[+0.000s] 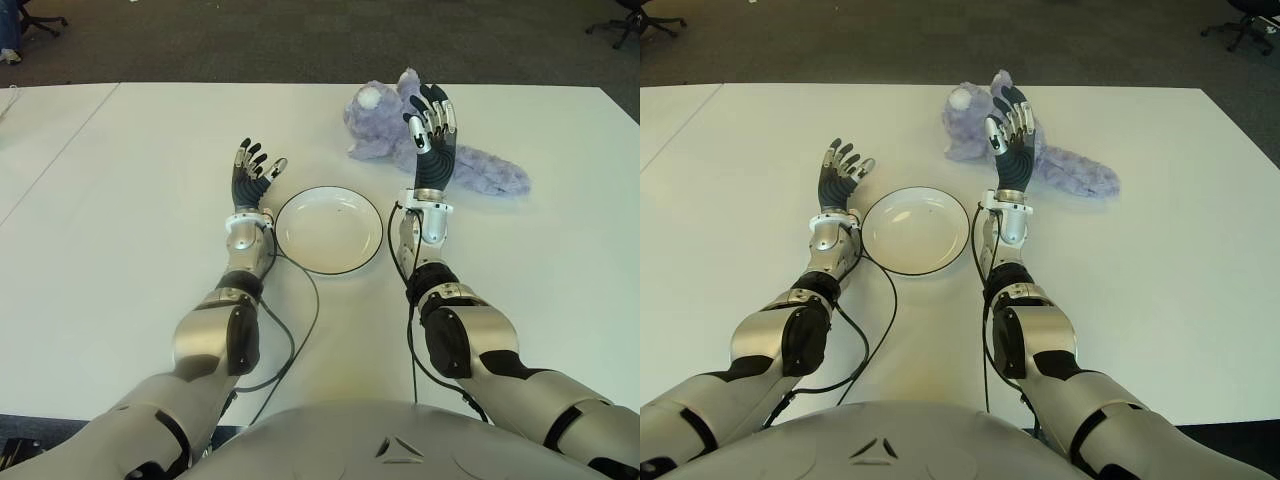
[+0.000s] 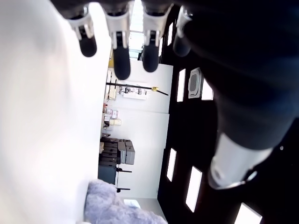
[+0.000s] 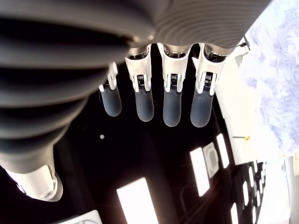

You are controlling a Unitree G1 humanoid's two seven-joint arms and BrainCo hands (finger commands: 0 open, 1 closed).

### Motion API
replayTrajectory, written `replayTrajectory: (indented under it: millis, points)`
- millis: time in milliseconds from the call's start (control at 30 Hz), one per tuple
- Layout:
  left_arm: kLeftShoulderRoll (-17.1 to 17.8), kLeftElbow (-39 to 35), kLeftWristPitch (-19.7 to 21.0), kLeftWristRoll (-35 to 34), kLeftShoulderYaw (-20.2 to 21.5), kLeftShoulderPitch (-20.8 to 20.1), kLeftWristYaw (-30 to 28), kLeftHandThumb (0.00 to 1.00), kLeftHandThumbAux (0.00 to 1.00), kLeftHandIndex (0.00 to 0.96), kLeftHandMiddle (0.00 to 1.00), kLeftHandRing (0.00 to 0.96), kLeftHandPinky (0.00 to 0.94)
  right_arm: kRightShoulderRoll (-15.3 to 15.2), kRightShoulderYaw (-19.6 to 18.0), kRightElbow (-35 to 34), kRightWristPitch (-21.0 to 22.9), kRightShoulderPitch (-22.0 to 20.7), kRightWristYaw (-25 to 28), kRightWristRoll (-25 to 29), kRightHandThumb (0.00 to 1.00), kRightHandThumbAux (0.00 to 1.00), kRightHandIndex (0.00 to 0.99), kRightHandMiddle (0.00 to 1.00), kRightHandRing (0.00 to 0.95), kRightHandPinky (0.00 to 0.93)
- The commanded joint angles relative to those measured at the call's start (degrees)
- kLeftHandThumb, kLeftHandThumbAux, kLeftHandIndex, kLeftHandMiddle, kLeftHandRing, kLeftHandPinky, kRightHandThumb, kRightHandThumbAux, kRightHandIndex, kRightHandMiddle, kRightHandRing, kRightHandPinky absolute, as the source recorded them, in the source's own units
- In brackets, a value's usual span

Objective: Put the doll into the plate.

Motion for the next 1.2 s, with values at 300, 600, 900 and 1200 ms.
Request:
replayTrajectory:
  millis: [300, 600, 900, 1200]
  points:
    - [-3.6, 7.78, 7.01, -1.79, 1.16, 12.93, -1.0, 0.0, 0.78, 0.065, 0.128, 0.146, 0.04, -10.52, 0.91, 2.15, 13.19, -6.53, 6.77, -2.81, 0.255, 0.606, 0.111, 0.127, 0.124, 0.134]
    - [-3.61, 7.92, 8.14, -2.46, 1.85, 12.6, -0.98, 0.019, 0.806, 0.077, 0.145, 0.178, 0.068, -21.93, 6.78, 1.81, 14.43, -7.03, 11.1, -11.84, 0.197, 0.549, 0.082, 0.076, 0.063, 0.078]
    - [-3.81, 7.87, 7.92, -1.91, 1.1, 12.6, -0.82, 0.0, 0.798, 0.054, 0.12, 0.139, 0.05, -31.16, 16.68, -1.08, 18.87, -7.93, -2.56, -31.11, 0.151, 0.456, 0.0, 0.0, 0.0, 0.016]
    - [-3.75, 7.81, 8.25, -2.47, 1.46, 12.38, -1.48, 0.0, 0.778, 0.04, 0.119, 0.138, 0.039, -37.63, 28.48, 8.18, 32.21, -16.3, -17.19, -47.54, 0.2, 0.372, 0.0, 0.0, 0.0, 0.061]
